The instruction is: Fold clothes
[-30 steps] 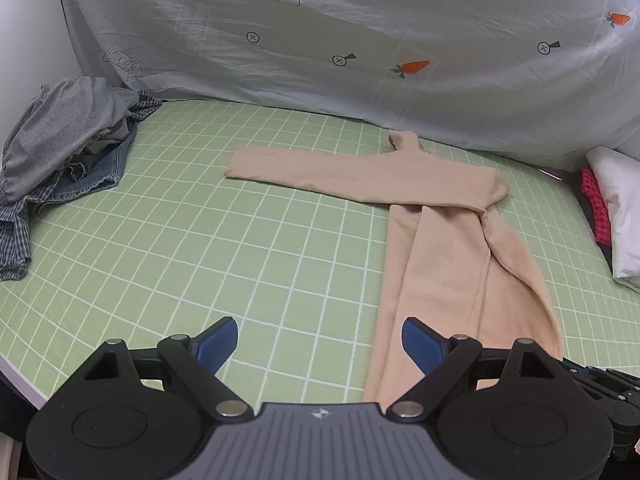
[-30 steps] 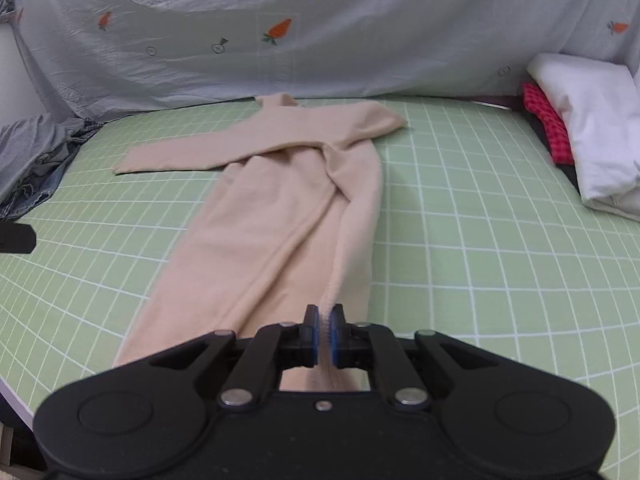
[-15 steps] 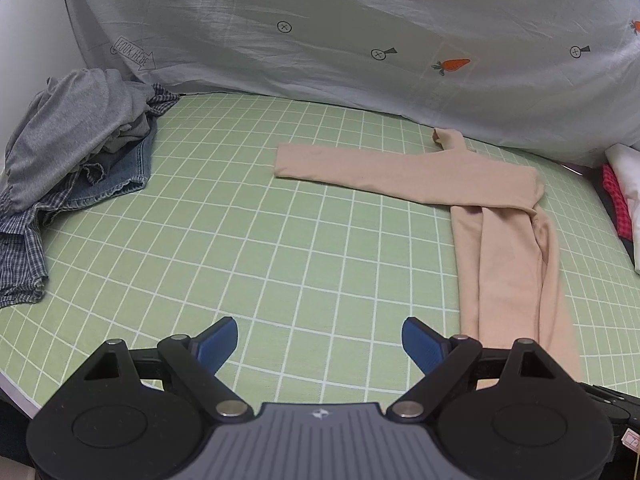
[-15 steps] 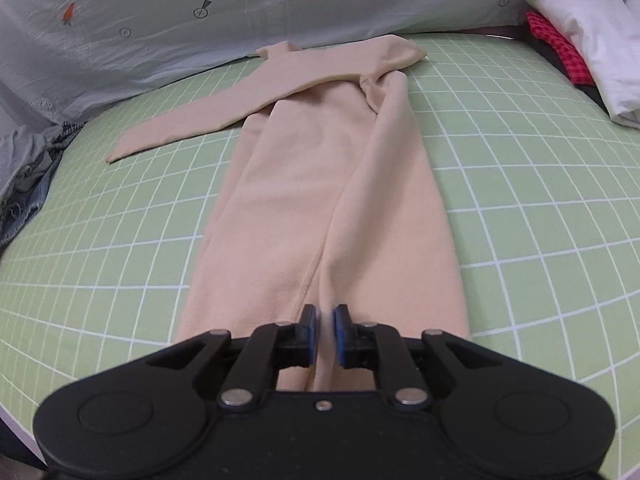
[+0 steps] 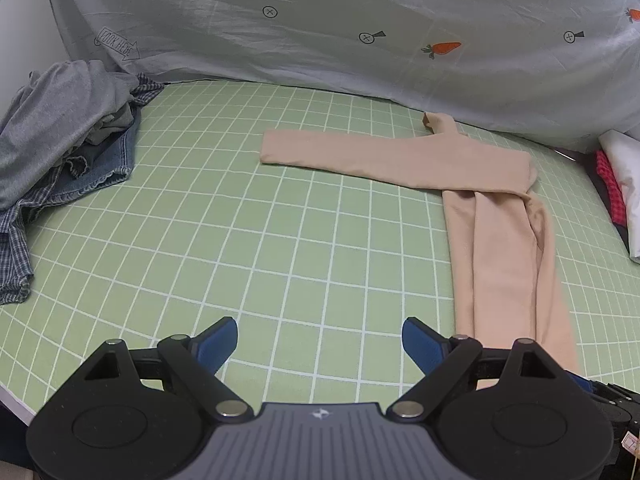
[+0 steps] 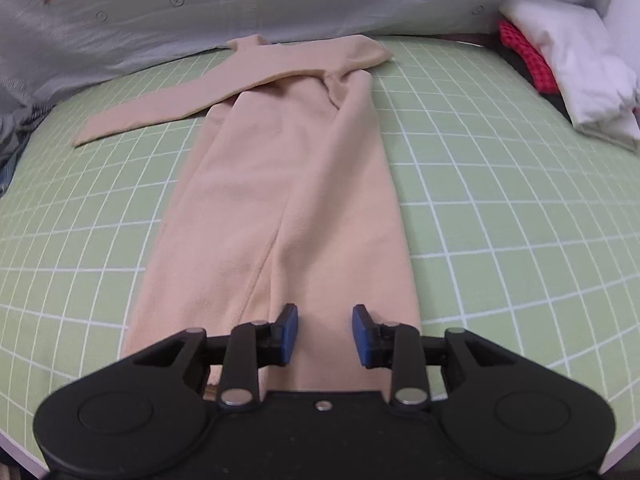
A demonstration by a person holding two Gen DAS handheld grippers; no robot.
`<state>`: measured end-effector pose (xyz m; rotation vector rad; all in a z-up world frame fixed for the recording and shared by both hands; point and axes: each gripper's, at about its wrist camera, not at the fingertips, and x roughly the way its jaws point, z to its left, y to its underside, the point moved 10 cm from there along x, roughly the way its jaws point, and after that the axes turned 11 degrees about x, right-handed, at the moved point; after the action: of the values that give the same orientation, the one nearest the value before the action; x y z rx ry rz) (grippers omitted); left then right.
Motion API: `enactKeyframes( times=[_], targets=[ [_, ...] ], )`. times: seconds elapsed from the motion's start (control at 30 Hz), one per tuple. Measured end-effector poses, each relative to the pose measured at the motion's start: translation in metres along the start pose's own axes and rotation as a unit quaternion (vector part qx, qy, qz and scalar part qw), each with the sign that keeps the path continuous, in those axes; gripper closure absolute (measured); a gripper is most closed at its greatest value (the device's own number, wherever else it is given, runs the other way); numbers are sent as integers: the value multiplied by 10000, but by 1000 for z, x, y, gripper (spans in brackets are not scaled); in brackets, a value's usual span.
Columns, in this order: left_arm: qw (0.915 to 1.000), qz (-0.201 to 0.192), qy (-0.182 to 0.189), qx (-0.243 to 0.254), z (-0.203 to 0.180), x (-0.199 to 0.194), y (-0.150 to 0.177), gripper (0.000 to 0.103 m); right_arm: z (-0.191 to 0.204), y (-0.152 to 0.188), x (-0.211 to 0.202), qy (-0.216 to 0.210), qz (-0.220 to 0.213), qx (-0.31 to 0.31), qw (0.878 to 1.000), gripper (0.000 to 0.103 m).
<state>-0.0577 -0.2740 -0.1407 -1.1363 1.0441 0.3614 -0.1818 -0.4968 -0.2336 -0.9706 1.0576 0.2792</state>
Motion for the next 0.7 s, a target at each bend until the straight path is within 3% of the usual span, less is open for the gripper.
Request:
enactKeyframes(
  times=[0.1, 0.17, 0.23, 0.43, 0.63, 0.7],
  targets=[
    [9999, 31, -40, -149, -3, 4, -6, 13, 0, -17, -8, -69, -212, -135, 9997, 53],
    [9997, 26, -55, -239, -7, 6, -13, 13, -3, -32, -13, -107, -418, -185, 9989, 20],
    [9995, 11, -71, -322, -12, 9, -22, 13, -7, -50, -17, -160, -646, -212, 9976, 1],
    [9988, -7, -130, -470, -26, 26, -52, 13, -12, -104, -7, -199, -988, -328, 9944, 0],
    [9981, 73, -237, -571, -28, 61, -85, 13, -1, -147, 37, -178, -935, -585, 9937, 0],
    [9976, 127, -278, -618, -26, 77, -98, 13, 3, -162, 51, -101, -947, -667, 9932, 6]
  ],
)
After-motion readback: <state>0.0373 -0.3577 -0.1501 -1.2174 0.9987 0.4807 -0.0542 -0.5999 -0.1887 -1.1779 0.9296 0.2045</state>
